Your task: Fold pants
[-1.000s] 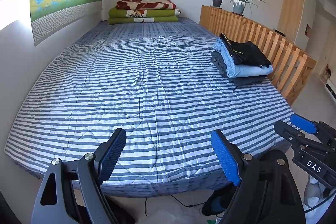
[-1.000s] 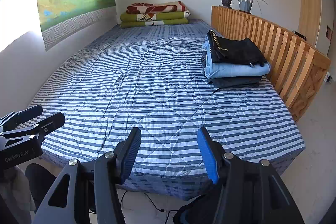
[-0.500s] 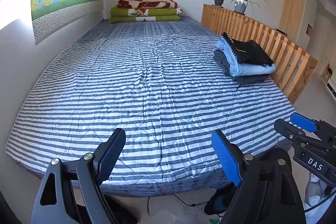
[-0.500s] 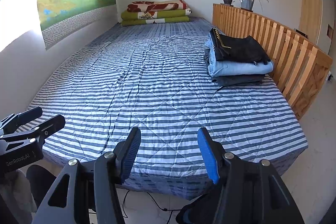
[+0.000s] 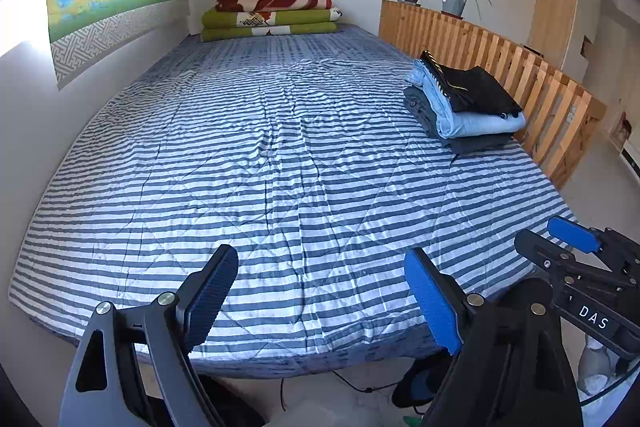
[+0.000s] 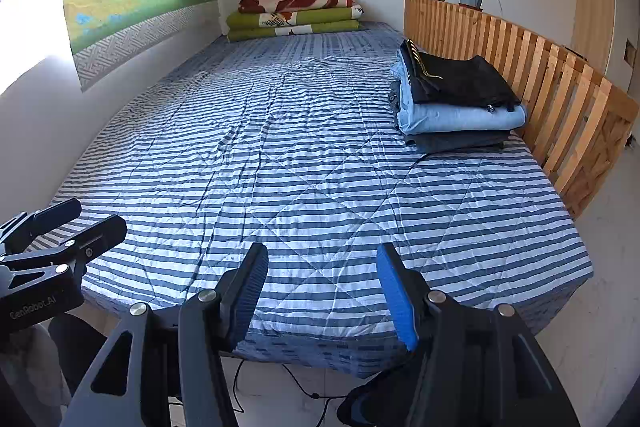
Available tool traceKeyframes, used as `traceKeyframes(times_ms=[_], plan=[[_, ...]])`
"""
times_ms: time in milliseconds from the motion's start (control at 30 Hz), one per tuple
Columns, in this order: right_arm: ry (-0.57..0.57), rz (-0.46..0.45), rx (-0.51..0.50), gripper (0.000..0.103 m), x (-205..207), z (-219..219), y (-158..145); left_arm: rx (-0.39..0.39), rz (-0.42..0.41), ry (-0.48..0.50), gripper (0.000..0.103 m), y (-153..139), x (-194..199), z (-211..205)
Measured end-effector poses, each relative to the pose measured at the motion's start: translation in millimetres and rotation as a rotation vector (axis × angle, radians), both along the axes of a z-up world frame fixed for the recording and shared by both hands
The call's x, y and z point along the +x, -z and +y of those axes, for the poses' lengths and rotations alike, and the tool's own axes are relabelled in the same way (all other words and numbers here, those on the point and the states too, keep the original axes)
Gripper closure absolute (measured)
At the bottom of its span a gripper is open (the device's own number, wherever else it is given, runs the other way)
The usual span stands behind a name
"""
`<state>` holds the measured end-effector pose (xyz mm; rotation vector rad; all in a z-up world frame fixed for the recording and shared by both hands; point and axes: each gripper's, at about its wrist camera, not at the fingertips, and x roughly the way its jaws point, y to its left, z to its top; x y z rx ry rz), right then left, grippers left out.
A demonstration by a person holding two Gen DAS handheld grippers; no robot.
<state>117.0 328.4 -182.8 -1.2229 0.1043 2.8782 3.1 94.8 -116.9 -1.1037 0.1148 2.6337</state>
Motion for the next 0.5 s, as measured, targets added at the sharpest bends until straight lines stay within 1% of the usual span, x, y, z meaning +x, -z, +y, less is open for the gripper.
traceKeyframes(times_ms=[233, 400, 500], plan=[[-0.008, -0.020, -0.002, 0.050, -11, -1, 8, -0.004, -0.009, -0.004, 0.014, 6, -12, 4], [-0.022, -0.033, 0.000, 0.050, -22, -7, 13, -0.021, 0.007, -0.017, 0.014, 10, -20, 2], [-0.036, -0.041, 0.000, 0.050, -32, -10, 18, -0.019, -0.006, -0.028, 0.014, 15, -31, -1]])
